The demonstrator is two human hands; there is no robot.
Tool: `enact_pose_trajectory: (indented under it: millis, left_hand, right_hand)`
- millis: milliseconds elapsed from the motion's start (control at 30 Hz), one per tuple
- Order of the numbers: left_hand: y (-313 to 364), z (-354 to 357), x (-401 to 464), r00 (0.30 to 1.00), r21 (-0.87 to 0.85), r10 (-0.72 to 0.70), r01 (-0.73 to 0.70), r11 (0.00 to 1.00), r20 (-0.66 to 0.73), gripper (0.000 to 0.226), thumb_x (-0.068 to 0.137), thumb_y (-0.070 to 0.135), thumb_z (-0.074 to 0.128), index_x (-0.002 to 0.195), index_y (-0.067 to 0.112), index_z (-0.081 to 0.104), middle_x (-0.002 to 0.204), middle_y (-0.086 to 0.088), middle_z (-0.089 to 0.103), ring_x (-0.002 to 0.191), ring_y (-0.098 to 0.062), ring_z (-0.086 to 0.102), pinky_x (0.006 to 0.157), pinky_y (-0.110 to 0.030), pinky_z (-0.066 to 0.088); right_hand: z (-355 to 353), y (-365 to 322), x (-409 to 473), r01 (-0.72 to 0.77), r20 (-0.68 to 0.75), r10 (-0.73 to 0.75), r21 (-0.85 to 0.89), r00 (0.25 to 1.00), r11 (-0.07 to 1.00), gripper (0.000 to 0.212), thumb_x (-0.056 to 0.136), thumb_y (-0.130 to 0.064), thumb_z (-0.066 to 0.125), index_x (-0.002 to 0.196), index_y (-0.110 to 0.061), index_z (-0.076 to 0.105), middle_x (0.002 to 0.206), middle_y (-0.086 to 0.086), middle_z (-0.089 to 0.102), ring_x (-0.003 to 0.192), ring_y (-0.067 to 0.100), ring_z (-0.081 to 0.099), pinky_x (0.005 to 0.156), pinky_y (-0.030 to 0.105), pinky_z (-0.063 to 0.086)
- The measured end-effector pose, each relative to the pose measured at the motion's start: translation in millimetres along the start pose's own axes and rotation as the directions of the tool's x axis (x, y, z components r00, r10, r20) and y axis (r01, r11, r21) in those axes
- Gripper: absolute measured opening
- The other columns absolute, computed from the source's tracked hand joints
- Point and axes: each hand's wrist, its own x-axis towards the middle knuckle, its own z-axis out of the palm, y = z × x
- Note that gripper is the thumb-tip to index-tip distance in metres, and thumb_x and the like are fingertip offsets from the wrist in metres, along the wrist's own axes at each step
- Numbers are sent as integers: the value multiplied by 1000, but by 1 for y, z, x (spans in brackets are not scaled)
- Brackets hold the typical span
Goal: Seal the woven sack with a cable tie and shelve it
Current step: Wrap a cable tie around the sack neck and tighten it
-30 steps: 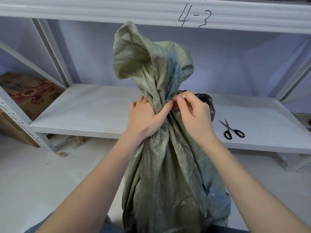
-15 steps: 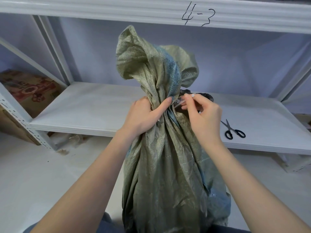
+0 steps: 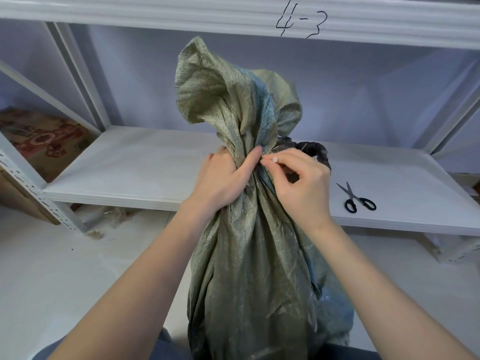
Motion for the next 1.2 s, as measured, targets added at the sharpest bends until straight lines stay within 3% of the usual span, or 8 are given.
enact_pose_trajectory:
  millis: [100,433,567,667,767,933,1033,1200]
  left_hand:
    - [-3,0,2,998,169,64,-65,983,12,67,85,65,16,133,31,47,138,-3,52,124,-27,41,97,-34,29]
    - [-3,-2,4,994,370,97,-70,926,-56,76,77,69,9,126,28,49,113,-3,53,106,-24,38,82,-31,19]
    - [0,-10,2,991,425,118,-136,895,67,77,76,64,4,129,27,47,120,-7,50,102,-28,38,79,-33,23]
    - [7,-16,1,986,427,-20,-54,903,167,60,86,56,21,102,11,58,121,-17,56,103,-36,49,76,-35,33]
    - [12,-18,-1,984,431,-103,30,902,148,44,91,40,43,61,9,35,103,-25,64,94,-41,58,65,-32,33]
    - [16,-19,-4,994,394,-89,55,918,70,32,86,34,53,73,9,37,100,-23,63,93,-41,58,65,-32,32]
    - [16,-21,0,997,343,-56,34,939,55,30,82,34,55,78,8,42,95,-21,63,88,-40,57,63,-33,32]
    - [14,-32,3,974,124,-50,22,992,223,40,84,33,60,96,10,30,73,1,47,79,-31,49,60,-34,30]
  right_hand:
    - [1,2,1,63,2,-63,-34,998,997,8,81,-8,69,75,-3,71,72,9,65,69,23,58,66,25,45]
    - [0,-3,7,-42,88,35,79,995,996,15,75,-5,73,65,1,64,72,9,59,63,9,51,60,13,37]
    - [0,-10,10,-45,183,20,137,983,990,12,75,0,71,66,1,64,76,8,63,62,14,57,55,19,42]
    - [0,-11,12,-78,239,38,161,970,984,10,75,-1,71,68,0,65,77,7,66,60,19,58,54,28,46]
    - [0,-16,11,-265,366,160,256,917,930,12,77,0,70,68,-4,64,83,3,71,53,21,60,54,39,53]
    - [2,-16,9,-502,493,317,303,810,810,13,80,3,67,70,5,59,93,-3,72,41,21,61,50,33,53]
    - [0,-17,12,-551,508,352,319,786,771,12,81,3,66,71,5,58,95,2,72,45,25,63,39,12,42]
    - [-2,-20,18,-596,537,379,317,754,738,16,83,1,65,69,-3,57,101,11,69,43,13,64,36,5,34]
